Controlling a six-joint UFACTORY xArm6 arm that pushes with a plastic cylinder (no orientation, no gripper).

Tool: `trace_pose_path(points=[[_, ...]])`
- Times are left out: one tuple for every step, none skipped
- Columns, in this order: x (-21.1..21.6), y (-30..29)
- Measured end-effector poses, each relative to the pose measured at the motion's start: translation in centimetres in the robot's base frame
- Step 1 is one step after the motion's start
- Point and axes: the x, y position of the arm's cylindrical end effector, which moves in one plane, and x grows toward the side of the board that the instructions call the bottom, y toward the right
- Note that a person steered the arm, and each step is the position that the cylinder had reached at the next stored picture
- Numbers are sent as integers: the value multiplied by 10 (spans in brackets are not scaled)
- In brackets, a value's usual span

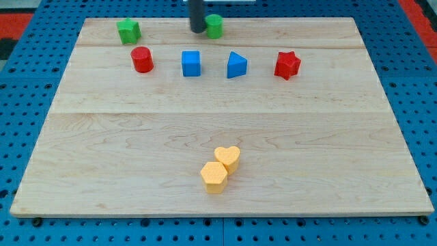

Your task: Push the green circle to the top right of the board

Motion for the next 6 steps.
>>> trace_pose_path(points=[[-3,22],[-16,3],[-29,61],[-21,93],[-11,71],[-4,-1]])
